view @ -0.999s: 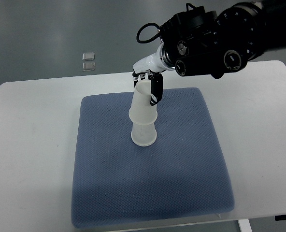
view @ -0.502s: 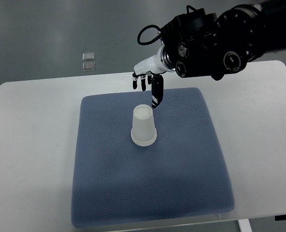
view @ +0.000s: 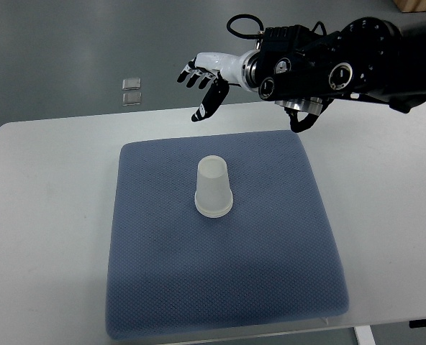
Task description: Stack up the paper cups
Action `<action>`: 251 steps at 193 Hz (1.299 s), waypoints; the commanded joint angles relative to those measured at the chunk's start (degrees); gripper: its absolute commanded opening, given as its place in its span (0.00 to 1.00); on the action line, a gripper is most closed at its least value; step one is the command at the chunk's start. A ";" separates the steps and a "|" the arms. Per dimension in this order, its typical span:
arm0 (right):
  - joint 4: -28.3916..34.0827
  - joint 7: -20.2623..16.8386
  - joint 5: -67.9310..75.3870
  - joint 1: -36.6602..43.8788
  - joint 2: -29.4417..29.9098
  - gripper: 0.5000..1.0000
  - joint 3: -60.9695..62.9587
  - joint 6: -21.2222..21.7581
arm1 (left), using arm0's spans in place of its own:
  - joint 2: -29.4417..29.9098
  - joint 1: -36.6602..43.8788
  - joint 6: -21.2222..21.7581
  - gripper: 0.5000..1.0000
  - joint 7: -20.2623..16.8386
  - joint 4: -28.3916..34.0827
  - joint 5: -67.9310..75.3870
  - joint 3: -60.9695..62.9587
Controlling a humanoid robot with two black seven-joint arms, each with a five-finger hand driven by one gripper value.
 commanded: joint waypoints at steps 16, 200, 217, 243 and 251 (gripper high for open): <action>-7.73 5.19 3.88 -16.36 -2.96 0.70 21.01 -6.57 | 0.00 0.00 0.00 1.00 0.00 0.01 0.00 0.01; -36.73 16.44 5.73 -58.20 -0.85 0.80 75.24 36.32 | 0.00 0.00 0.00 1.00 0.09 -0.17 0.09 0.09; -36.73 16.44 5.37 -58.20 -0.85 0.83 74.89 37.20 | 0.00 0.00 0.00 1.00 0.09 -0.17 0.09 0.18; -36.64 16.44 4.76 -58.29 -0.68 0.86 74.54 37.38 | 0.00 0.00 0.00 1.00 0.09 -0.17 0.09 0.18; -36.73 16.44 4.67 -58.29 -0.68 0.86 74.54 37.29 | 0.00 0.00 0.00 1.00 0.08 -0.17 0.09 0.18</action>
